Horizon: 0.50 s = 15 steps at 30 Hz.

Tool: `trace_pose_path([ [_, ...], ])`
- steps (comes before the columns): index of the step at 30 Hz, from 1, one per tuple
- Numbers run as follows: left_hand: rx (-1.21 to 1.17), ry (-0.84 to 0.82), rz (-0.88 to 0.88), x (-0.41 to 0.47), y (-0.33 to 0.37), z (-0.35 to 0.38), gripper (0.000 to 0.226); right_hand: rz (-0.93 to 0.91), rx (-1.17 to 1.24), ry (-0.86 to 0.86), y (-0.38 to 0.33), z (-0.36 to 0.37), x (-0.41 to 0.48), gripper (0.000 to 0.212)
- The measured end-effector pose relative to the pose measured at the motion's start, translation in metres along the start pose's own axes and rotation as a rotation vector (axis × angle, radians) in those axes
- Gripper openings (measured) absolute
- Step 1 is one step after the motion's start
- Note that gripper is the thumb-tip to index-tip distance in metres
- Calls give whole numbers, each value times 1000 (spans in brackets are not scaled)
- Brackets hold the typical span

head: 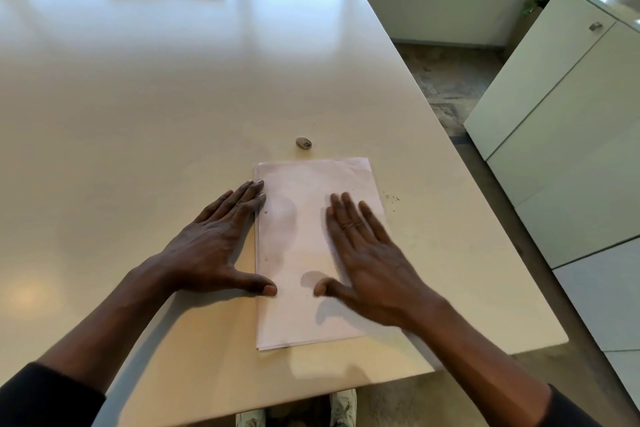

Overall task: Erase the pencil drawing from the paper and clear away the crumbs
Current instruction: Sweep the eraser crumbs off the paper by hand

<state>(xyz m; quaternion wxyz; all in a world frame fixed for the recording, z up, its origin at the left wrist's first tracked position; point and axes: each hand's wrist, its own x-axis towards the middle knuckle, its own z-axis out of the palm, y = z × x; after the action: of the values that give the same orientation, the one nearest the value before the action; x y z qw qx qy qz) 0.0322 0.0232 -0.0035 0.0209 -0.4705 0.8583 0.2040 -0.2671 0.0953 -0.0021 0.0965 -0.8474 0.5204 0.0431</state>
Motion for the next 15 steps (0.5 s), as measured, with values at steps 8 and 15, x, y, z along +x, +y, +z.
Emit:
trace_pose_path([
  [8,22,9,7,1,0,1,155,102,-62,-32,29,7,0,119],
  [15,18,13,13,1,1,1,155,293,-95,8,72,2,-6,121],
])
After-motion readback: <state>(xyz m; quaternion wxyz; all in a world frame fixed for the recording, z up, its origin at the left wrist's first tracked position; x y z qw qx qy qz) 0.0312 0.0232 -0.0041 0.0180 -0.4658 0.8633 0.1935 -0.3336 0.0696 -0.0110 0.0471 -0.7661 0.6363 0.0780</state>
